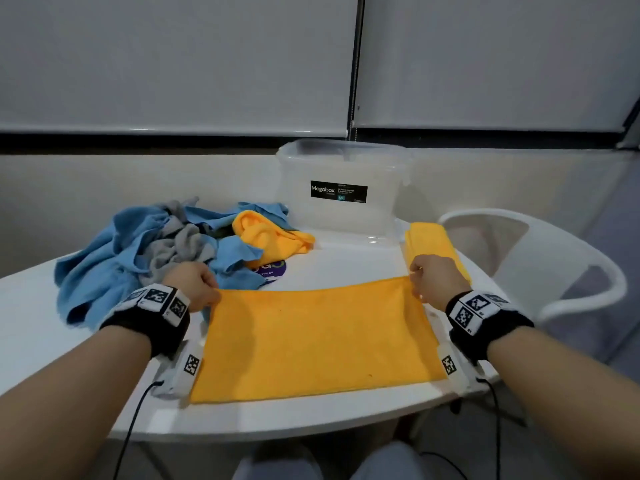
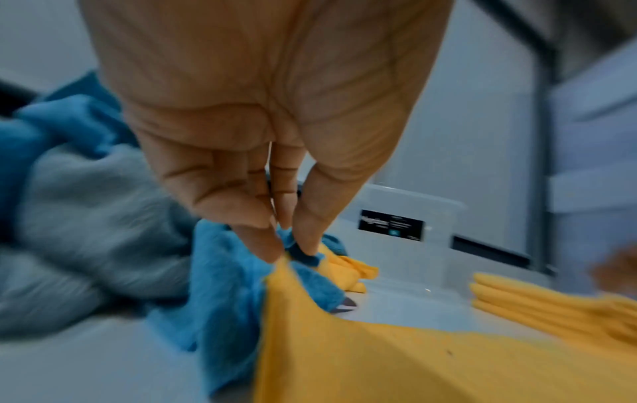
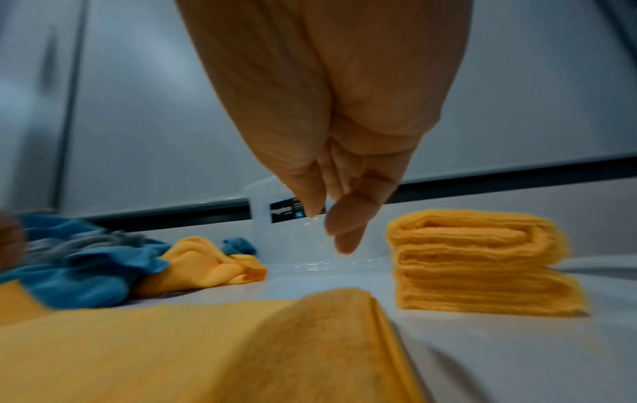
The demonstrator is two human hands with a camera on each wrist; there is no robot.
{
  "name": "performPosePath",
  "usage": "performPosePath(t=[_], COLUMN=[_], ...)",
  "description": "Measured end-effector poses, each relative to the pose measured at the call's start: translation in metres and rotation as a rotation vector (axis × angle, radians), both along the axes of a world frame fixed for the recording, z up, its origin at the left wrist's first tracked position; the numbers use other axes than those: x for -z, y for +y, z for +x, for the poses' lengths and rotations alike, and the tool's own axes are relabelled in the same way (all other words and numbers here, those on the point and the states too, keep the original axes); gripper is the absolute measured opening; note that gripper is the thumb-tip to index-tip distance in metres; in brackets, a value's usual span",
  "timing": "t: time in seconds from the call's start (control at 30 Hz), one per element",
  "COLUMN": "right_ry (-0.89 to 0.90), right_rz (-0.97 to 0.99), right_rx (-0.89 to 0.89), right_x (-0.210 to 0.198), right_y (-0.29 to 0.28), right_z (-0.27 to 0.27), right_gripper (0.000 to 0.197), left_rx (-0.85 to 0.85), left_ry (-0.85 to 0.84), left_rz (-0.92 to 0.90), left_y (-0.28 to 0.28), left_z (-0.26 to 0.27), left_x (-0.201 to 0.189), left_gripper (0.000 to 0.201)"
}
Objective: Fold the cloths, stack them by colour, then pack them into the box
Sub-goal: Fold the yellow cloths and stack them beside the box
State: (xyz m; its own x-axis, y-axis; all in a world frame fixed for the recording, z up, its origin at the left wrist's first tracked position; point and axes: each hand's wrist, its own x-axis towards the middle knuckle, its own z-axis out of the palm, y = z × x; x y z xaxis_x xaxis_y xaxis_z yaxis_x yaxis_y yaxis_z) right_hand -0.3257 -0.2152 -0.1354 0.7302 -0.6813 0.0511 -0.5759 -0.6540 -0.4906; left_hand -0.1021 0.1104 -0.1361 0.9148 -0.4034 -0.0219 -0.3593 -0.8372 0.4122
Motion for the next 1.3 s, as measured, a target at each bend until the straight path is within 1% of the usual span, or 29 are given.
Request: performPosePath(t=[0.07, 0.13, 0.17, 0.2, 0.23, 0.27, 0.33, 0.37, 0.4, 0.5, 0.6, 0.7, 0.8, 0.9, 1.0, 1.07, 1.1, 1.17, 1.2, 1.23, 1.27, 1.3], right_ry=[0.128, 0.193, 0.225, 0.268, 0.329, 0.393, 0.511, 0.562, 0.608, 0.732, 0.845, 0.902, 0.901, 0.868, 0.821, 0.791, 0.764, 0.673, 0.634, 0.612, 0.613, 0.631], right_rz=[-0.126, -0.201, -0.205, -0.184, -0.145, -0.098, -0.035, -0.031, -0.038, -0.049, -0.031, -0.023, -0.019, -0.008, -0.011, -0.029, -0.059, -0.109, -0.108, -0.092, -0.072, -0.055], right_rx=[-0.059, -0.149, -0.2, -0.263, -0.337, -0.412, -0.536, -0.58, -0.604, -0.564, -0.486, -0.427, -0.373, -0.357, -0.346, -0.34, -0.355, -0.414, -0.448, -0.485, -0.521, -0.551], right_x=[-0.002, -0.004, -0.005, -0.004, -0.001, 0.002, 0.012, 0.017, 0.022, 0.03, 0.027, 0.022, 0.021, 0.02, 0.021, 0.017, 0.016, 0.012, 0.012, 0.015, 0.02, 0.026], right_y=[0.009, 0.027, 0.038, 0.05, 0.061, 0.072, 0.094, 0.103, 0.108, 0.1, 0.072, 0.046, 0.034, 0.032, 0.035, 0.043, 0.049, 0.068, 0.081, 0.095, 0.111, 0.125], right_z=[-0.001, -0.001, 0.0, 0.002, 0.007, 0.012, 0.028, 0.036, 0.042, 0.05, 0.041, 0.031, 0.022, 0.012, 0.001, -0.006, -0.009, -0.009, -0.007, -0.002, 0.001, 0.005], right_gripper=[0.031, 0.037, 0.041, 0.047, 0.055, 0.065, 0.085, 0.094, 0.101, 0.116, 0.131, 0.138, 0.14, 0.139, 0.134, 0.128, 0.122, 0.103, 0.093, 0.083, 0.077, 0.074], left_rx=[0.05, 0.136, 0.202, 0.28, 0.36, 0.435, 0.554, 0.6, 0.62, 0.599, 0.574, 0.528, 0.486, 0.476, 0.474, 0.471, 0.473, 0.502, 0.521, 0.545, 0.565, 0.577], left_ry=[-0.089, -0.153, -0.157, -0.126, -0.062, 0.026, 0.183, 0.22, 0.231, 0.222, 0.233, 0.276, 0.308, 0.307, 0.305, 0.31, 0.312, 0.315, 0.314, 0.309, 0.302, 0.291], left_rz=[0.128, 0.14, 0.127, 0.129, 0.153, 0.203, 0.358, 0.433, 0.494, 0.592, 0.661, 0.69, 0.687, 0.671, 0.671, 0.668, 0.656, 0.614, 0.591, 0.568, 0.561, 0.562], left_y=[-0.005, -0.014, -0.021, -0.029, -0.039, -0.051, -0.076, -0.086, -0.094, -0.098, -0.077, -0.05, -0.032, -0.027, -0.028, -0.029, -0.031, -0.042, -0.05, -0.059, -0.067, -0.076], left_z=[-0.005, -0.017, -0.027, -0.039, -0.051, -0.063, -0.083, -0.09, -0.094, -0.089, -0.074, -0.059, -0.052, -0.053, -0.055, -0.06, -0.065, -0.084, -0.096, -0.11, -0.126, -0.14], left_x=[-0.003, -0.005, -0.006, -0.006, -0.004, 0.0, 0.01, 0.016, 0.022, 0.031, 0.032, 0.03, 0.026, 0.024, 0.018, 0.008, 0.004, 0.0, 0.004, 0.005, 0.007, 0.009], left_gripper=[0.015, 0.02, 0.025, 0.033, 0.047, 0.066, 0.103, 0.115, 0.124, 0.136, 0.143, 0.155, 0.167, 0.168, 0.169, 0.17, 0.167, 0.153, 0.138, 0.119, 0.1, 0.086])
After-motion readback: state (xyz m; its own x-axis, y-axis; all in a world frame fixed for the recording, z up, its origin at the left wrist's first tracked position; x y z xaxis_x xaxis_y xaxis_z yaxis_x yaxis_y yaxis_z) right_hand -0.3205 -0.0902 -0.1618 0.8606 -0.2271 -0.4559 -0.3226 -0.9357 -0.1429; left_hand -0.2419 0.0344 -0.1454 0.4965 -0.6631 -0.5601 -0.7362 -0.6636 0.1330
